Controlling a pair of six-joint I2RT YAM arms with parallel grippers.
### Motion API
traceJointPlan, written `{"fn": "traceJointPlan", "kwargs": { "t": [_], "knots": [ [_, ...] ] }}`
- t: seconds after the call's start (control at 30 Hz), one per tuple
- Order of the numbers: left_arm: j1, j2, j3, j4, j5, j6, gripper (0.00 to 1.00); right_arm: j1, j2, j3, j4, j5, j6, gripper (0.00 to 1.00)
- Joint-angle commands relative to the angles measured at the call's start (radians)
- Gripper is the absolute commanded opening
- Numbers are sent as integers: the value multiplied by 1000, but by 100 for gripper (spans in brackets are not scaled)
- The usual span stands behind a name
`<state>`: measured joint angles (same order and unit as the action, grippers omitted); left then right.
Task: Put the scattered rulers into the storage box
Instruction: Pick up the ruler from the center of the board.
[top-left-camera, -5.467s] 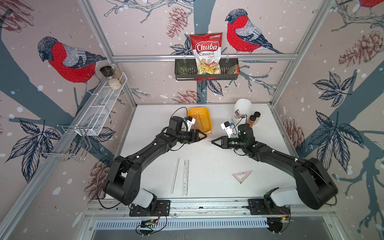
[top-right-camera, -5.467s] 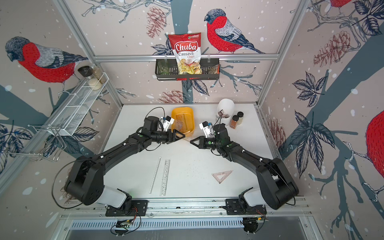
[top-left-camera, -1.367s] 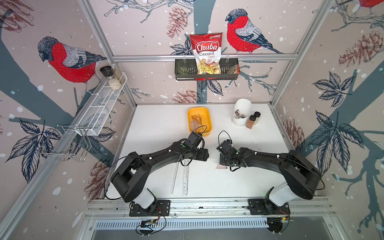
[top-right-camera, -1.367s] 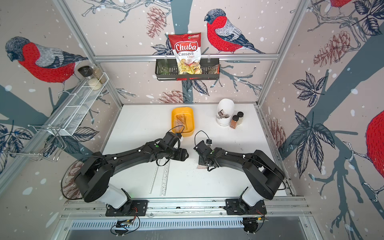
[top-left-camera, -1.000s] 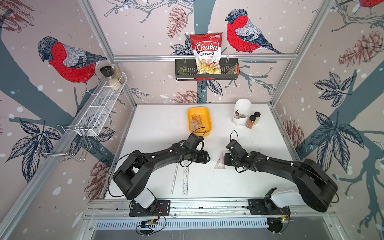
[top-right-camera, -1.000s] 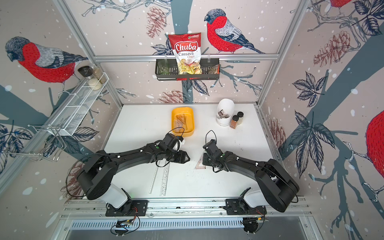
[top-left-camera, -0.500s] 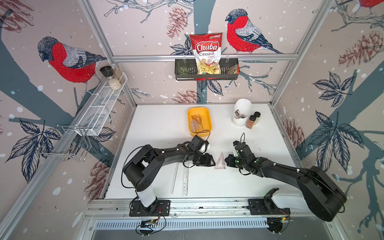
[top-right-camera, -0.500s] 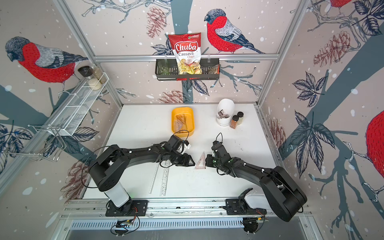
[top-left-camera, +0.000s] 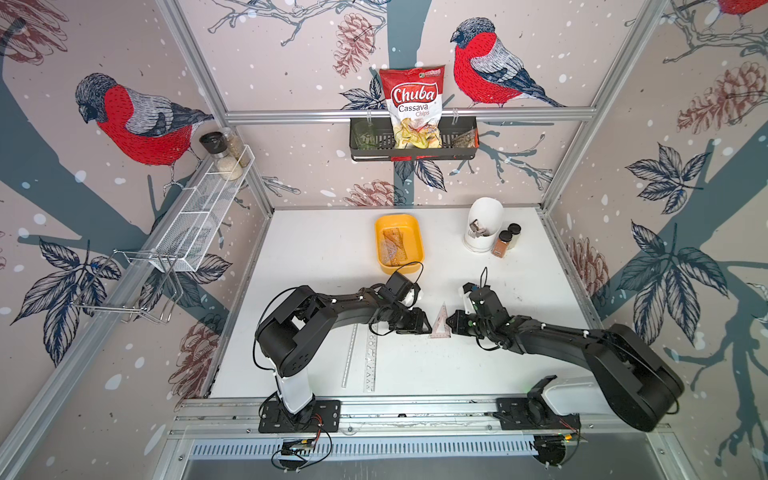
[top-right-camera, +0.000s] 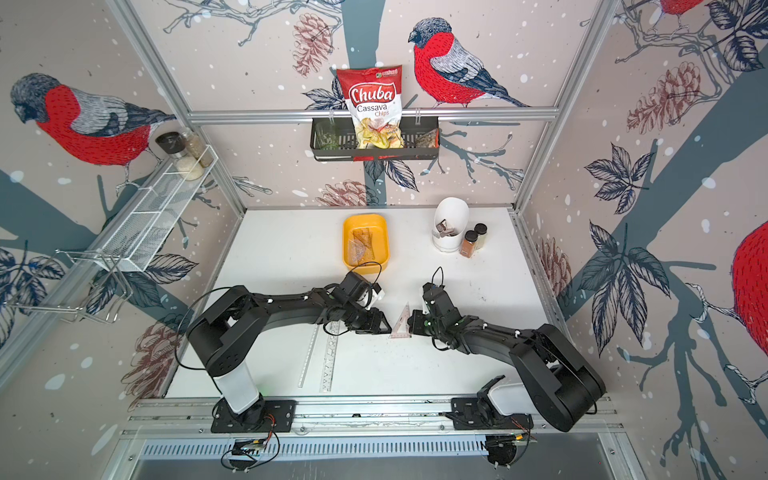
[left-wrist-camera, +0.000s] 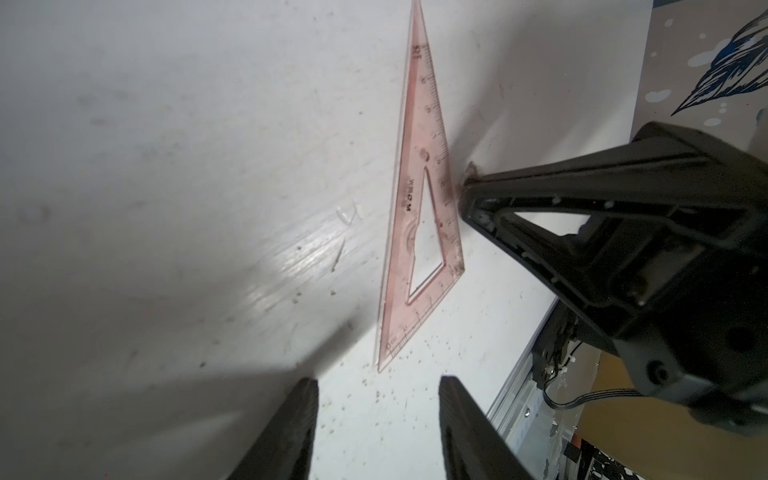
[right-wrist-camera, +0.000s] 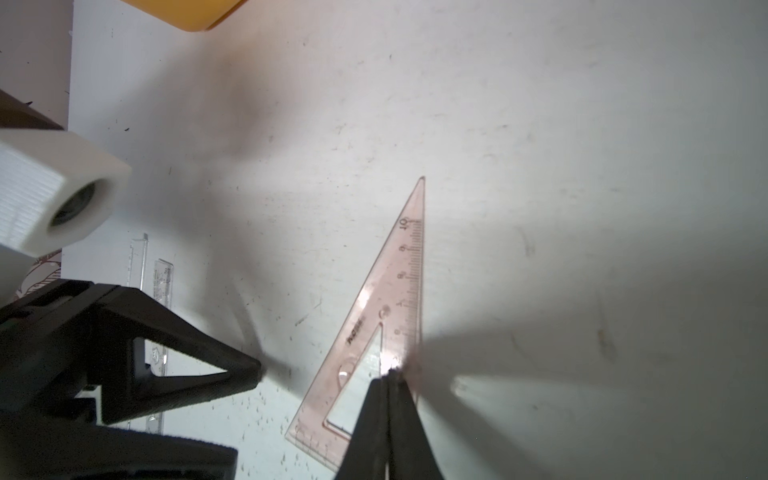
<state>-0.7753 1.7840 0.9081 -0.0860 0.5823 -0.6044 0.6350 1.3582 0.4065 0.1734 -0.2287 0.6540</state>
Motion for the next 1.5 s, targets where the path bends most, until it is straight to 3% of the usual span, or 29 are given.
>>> {"fn": "traceJointPlan", "kwargs": {
  "t": [0.0,0.6,0.8,1.07,1.27,1.47],
  "knots": [
    [-3,17,4,5,0,-3,52,0,4,-10,34,-11,-13,10],
    [-8,121,30,60,27,-20,52,-3,17,-80,107,-35,12,9],
    [-10,141,50,67,35,-20,36,-2,15,-90,121,-46,22,9],
    [-9,114,61,59,53,-35,0,-24,-51,-59,61,-64,1,11],
    [79,-4,84,32,133,-68,0,-112,-147,61,-31,-169,-87,21],
    [234,-40,327,-205,98,45,0,-143,-69,204,-62,-211,-144,21]
  ]
}}
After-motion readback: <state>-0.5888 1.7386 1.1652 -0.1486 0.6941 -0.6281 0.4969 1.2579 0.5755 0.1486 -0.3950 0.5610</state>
